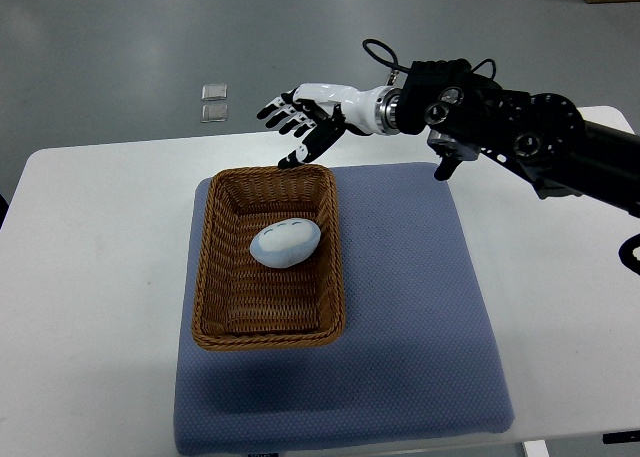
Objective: Place blue toy in brown basket
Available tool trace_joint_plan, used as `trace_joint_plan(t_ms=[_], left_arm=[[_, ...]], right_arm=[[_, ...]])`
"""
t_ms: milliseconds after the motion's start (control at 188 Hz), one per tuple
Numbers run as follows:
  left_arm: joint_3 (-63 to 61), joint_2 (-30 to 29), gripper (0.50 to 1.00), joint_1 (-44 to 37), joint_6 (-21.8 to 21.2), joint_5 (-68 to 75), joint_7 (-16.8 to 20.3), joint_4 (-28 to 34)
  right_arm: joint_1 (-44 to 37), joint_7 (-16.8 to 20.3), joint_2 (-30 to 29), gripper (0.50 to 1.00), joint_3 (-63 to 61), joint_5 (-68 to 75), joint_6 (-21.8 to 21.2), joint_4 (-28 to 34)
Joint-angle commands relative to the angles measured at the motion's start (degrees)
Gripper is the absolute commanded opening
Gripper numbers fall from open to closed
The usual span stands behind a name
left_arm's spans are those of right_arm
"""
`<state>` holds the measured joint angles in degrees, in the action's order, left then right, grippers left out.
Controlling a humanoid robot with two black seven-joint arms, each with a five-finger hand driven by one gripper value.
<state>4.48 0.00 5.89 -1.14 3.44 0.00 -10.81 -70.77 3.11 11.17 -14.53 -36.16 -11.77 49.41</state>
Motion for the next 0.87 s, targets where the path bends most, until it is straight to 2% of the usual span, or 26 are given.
trace_joint_plan(t_ms=[0,149,345,696,860], left_arm=[[-0.1,0.0,1.0,0.0,0.0,0.0,0.0,0.0],[-0.1,0.0,1.0,0.0,0.0,0.1,0.0,0.0],[-0.1,0.0,1.0,0.0,0.0,0.1,0.0,0.0],[-0.2,0.0,1.0,0.0,0.0,0.1,0.0,0.0],[-0.2,0.0,1.0,0.0,0.0,0.1,0.0,0.0]], right_arm=[[5.6,-1.7,1.9,0.858,-10.3,1.5,0.3,-0.1],[14.4,-4.2,2.5,0.858,-24.5,6.4,0.3,-0.4],[25.1,-9.5,0.2,0.858,-38.8,17.3,0.3,-1.2],[31.5,-16.0,-6.9,0.858,-44.1,21.7,-0.4,-7.2],[32.4,-16.6,-7.1,0.858,-44.1,22.1,-0.3,-7.5]])
